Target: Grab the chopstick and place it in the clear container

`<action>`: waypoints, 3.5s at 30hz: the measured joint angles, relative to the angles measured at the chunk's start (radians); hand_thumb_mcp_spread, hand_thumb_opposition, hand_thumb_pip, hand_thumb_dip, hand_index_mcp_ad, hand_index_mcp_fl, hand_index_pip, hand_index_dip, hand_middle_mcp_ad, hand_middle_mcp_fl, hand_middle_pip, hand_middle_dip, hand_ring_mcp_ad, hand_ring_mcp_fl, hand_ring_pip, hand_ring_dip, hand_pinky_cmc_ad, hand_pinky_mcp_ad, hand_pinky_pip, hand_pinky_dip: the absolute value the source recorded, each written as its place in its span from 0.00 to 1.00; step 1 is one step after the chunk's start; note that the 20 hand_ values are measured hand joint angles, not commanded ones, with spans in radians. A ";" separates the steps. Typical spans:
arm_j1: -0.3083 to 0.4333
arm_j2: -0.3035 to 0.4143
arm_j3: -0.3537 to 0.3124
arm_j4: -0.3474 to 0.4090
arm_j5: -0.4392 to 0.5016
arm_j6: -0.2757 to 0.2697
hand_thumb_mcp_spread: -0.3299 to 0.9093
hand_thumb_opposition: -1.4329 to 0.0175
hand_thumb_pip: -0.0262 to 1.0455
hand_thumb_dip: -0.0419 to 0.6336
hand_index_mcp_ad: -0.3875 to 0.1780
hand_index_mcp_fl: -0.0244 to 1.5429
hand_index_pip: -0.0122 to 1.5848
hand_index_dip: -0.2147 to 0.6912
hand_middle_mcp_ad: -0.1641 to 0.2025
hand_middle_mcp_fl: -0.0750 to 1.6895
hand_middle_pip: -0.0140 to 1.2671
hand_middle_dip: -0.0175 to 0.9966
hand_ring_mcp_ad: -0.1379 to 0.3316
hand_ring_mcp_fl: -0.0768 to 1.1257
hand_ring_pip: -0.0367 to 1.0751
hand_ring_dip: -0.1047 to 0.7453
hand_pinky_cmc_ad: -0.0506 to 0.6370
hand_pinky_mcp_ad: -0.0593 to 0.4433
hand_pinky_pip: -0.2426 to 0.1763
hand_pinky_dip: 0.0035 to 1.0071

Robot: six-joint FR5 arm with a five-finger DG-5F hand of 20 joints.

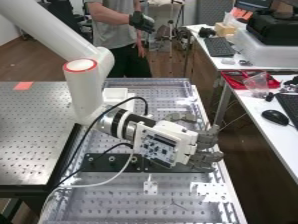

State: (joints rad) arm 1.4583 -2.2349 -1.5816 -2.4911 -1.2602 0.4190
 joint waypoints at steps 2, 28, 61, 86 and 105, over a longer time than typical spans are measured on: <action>0.001 0.000 -0.002 0.001 0.002 0.002 0.65 0.43 0.69 0.52 0.64 0.20 0.74 0.23 0.44 0.33 0.53 0.64 0.55 0.38 0.14 0.70 0.64 0.54 0.58 0.25; 0.009 -0.013 0.017 -0.020 0.038 -0.039 0.67 0.43 0.64 0.49 0.59 0.25 0.78 0.21 0.44 0.36 0.56 0.64 0.54 0.43 0.14 0.70 0.64 0.55 0.61 0.22; 0.007 -0.025 0.039 -0.032 0.049 -0.048 0.71 0.41 0.60 0.49 0.55 0.34 0.82 0.20 0.43 0.42 0.59 0.65 0.48 0.52 0.13 0.73 0.68 0.55 0.72 0.19; 0.006 -0.030 0.075 -0.062 0.067 -0.122 0.79 0.31 0.50 0.48 0.53 0.48 0.82 0.23 0.44 0.55 0.62 0.66 0.48 0.61 0.13 0.76 0.75 0.58 0.75 0.19; 0.003 -0.022 0.157 -0.119 0.055 -0.227 0.82 0.30 0.51 0.48 0.53 0.54 0.75 0.24 0.47 0.68 0.61 0.68 0.31 0.81 0.11 0.76 0.78 0.63 0.80 0.19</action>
State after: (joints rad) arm 1.4613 -2.2570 -1.4249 -2.6097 -1.2057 0.1924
